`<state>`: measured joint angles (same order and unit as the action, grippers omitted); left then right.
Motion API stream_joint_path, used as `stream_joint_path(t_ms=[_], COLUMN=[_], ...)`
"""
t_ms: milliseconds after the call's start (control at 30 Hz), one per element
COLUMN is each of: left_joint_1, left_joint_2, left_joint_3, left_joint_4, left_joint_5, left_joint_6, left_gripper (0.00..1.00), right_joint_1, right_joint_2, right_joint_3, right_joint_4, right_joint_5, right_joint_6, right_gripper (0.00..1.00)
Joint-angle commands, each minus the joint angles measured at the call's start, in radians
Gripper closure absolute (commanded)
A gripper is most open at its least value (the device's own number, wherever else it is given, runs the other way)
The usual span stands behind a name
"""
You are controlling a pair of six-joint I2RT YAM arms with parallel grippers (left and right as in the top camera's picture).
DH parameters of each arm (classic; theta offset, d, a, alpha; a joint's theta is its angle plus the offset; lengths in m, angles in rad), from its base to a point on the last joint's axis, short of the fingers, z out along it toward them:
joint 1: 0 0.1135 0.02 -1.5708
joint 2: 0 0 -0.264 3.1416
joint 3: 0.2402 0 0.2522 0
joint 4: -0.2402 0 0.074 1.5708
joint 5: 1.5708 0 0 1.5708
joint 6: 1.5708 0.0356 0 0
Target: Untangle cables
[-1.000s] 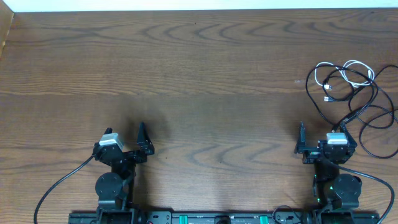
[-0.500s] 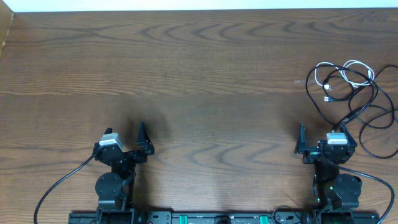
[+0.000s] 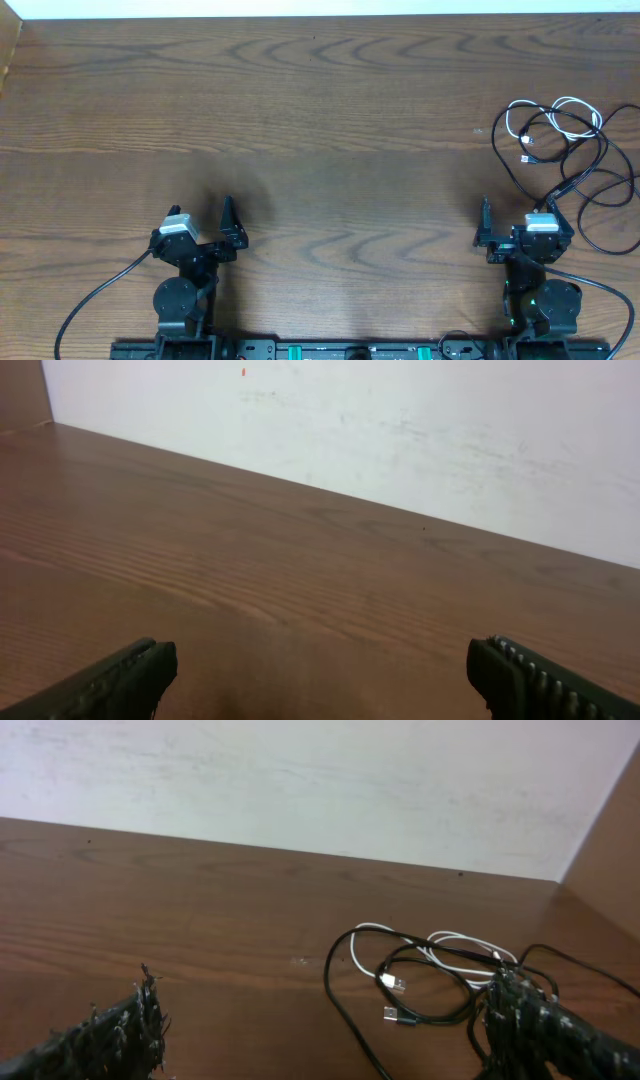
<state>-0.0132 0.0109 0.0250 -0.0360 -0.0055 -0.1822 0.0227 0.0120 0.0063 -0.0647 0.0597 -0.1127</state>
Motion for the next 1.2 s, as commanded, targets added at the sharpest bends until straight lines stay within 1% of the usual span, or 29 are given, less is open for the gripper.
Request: stream_joint_path(t_ms=[0, 467, 933, 1167], left_joint_1=[0.005, 0.005, 0.005, 0.005], left_joint_2=[-0.005, -0.001, 0.106, 0.118], left_joint_3=[-0.021, -0.021, -0.021, -0.021], left_joint_4=[-0.037, -0.037, -0.037, -0.037], left_joint_5=[-0.012, -0.012, -0.012, -0.012], left_joint_6=[0.013, 0.013, 0.013, 0.013], left_gripper=[0.01, 0.01, 0.01, 0.01], right_joint_1=[0.005, 0.005, 0.005, 0.005], right_joint_2=[-0.006, -0.006, -0.006, -0.006], right_joint_3=[-0.001, -0.001, -0.001, -0.001], right_joint_4=[-0.003, -0.003, -0.003, -0.003], right_joint_5=[0.012, 0.012, 0.012, 0.012], right_joint_6=[0.015, 0.015, 0.015, 0.014], right_gripper=[0.01, 0.01, 0.01, 0.01])
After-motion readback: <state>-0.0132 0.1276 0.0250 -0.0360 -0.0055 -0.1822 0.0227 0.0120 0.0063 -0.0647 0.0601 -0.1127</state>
